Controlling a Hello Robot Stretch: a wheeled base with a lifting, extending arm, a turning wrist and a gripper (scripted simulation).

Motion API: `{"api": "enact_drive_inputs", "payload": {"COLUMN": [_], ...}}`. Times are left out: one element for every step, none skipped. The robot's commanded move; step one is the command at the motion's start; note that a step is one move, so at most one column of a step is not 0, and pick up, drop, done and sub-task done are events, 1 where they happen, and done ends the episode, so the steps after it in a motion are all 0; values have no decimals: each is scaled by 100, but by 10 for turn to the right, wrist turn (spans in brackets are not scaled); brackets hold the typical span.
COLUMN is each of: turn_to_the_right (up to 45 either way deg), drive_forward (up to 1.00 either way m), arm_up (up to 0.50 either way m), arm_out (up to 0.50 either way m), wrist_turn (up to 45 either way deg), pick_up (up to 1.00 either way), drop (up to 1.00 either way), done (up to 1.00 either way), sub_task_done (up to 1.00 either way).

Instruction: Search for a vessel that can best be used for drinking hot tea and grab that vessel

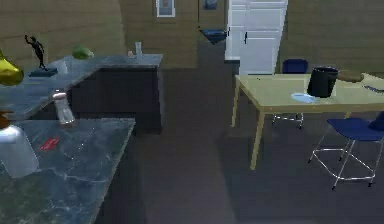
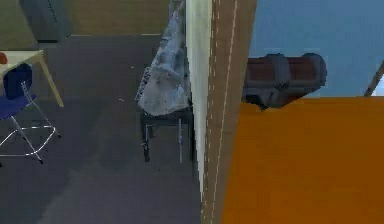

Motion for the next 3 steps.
{"api": "enact_drive_inputs", "payload": {"turn_to_the_right": [0,0,-450], "drive_forward": [100,10,0], "arm_up": [0,0,0], "arm_out": [0,0,0], "wrist_turn": [0,0,0], "pick_up": [0,0,0], "drop": [0,0,0], "done": [0,0,0], "sub_task_done": [0,0,0]}}
